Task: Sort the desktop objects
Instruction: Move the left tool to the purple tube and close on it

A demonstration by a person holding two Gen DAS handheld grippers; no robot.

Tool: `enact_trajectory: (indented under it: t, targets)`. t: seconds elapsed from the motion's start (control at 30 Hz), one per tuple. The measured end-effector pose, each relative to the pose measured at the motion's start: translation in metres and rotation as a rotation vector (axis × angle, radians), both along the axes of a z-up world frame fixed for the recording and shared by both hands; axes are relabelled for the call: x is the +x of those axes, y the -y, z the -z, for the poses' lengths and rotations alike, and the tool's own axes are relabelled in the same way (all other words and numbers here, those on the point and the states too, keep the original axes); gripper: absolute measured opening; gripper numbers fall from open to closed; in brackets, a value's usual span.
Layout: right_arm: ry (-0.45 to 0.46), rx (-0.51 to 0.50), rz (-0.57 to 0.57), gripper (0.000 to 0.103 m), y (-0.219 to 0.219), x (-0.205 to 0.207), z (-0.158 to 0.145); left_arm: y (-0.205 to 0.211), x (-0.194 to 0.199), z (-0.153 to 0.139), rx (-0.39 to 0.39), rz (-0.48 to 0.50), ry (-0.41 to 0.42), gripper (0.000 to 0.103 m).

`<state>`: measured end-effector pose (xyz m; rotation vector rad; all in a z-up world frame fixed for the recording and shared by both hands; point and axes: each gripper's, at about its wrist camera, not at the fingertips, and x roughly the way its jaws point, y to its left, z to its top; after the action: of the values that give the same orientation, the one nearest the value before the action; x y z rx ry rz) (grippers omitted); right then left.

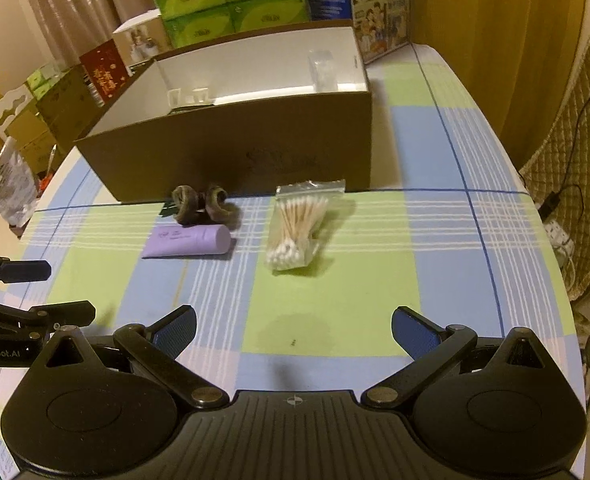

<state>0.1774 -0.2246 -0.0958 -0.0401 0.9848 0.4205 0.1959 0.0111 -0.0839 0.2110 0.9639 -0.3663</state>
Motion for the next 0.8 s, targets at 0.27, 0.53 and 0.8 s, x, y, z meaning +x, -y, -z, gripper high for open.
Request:
enact_trajectory:
  t: [0.27,0.53,0.8]
  targets:
    - [-0.051,-0.011,0.064,0.101,0.014,0.016,0.015,0.011,0.024,0.026,0.019,0.087,-0.001,0.077]
    - [-0.083,-0.026,0.115,0.101,0.026,0.034,0.027,0.02,0.056,0.047,0.029,0.156,-0.004,0.077]
    - [-0.105,-0.031,0.155,0.101,0.031,0.05,0.033,0.032,0.087,0.063,0.063,0.277,-0.01,0.078]
